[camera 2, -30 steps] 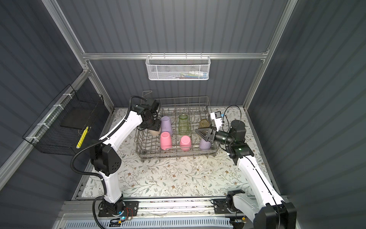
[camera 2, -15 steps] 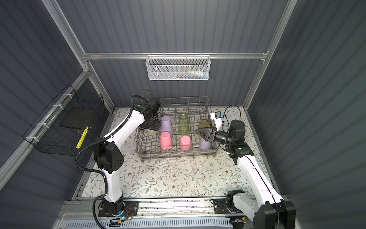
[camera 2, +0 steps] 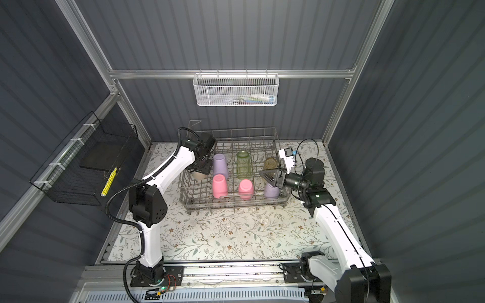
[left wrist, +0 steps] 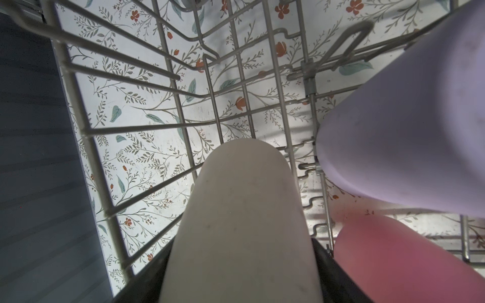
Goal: Load cups into a dish rack
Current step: Place the cup upside down at the dish rack.
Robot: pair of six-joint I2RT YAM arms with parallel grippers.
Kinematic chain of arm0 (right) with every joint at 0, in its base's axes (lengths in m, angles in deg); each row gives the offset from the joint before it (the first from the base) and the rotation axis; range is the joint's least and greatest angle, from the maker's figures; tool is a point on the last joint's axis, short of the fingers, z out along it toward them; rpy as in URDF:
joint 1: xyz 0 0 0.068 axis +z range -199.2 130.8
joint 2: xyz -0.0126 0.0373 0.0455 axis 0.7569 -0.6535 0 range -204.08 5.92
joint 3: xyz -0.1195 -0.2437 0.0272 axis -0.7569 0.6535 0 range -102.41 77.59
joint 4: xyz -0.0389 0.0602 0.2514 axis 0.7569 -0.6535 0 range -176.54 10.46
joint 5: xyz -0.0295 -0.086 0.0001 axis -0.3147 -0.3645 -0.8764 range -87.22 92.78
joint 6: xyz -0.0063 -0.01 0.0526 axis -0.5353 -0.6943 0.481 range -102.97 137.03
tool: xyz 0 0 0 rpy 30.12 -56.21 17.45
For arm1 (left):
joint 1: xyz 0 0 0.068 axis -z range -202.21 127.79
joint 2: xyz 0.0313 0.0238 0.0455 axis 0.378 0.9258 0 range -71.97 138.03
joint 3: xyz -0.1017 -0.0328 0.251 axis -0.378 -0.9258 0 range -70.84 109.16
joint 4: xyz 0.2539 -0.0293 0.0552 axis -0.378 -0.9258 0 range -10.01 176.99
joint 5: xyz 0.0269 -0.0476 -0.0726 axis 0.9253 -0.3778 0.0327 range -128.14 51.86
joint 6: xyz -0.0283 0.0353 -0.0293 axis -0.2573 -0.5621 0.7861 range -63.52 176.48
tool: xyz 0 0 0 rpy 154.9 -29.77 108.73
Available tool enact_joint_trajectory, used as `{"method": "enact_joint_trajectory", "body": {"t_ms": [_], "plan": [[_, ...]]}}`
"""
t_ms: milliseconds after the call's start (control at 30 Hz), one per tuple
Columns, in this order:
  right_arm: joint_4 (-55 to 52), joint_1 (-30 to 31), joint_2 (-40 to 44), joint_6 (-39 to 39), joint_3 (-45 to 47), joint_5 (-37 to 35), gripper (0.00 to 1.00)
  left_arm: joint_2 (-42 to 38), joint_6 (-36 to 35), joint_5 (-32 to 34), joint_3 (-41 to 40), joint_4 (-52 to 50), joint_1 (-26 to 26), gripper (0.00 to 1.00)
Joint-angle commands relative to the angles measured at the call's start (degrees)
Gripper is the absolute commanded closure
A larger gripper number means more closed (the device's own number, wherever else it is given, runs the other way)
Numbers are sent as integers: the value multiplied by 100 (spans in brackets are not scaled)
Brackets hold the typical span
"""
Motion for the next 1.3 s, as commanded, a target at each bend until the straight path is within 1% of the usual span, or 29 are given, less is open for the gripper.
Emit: {"method": "enact_joint_trajectory", "body": {"t_ms": [0,100,433,800,900,967,1133,1200,1267], "plan": [[-20,-37,-14,-92,40,14,56,157,-21,104,0,-76,32,59],[-22,-32,-20,-94,37,16,55,211,-42,-5,-17,-72,26,59],[-4,-46,-77,-90,32,33,56,425,-70,-22,-11,-15,24,58],[6,-54,-126,-90,31,47,55,562,-87,194,-9,-80,21,50],[5,-54,-128,-81,31,59,55,558,-79,232,-9,-77,22,43],[5,-54,-133,-73,25,76,55,558,-77,251,-10,-68,24,40],[27,-54,-152,-62,23,95,55,545,-79,184,-16,-55,24,42],[31,-54,-152,-57,23,106,55,531,-92,45,-10,-41,28,49],[35,-54,-154,-57,25,118,56,485,-82,-187,-16,17,16,48]]}}
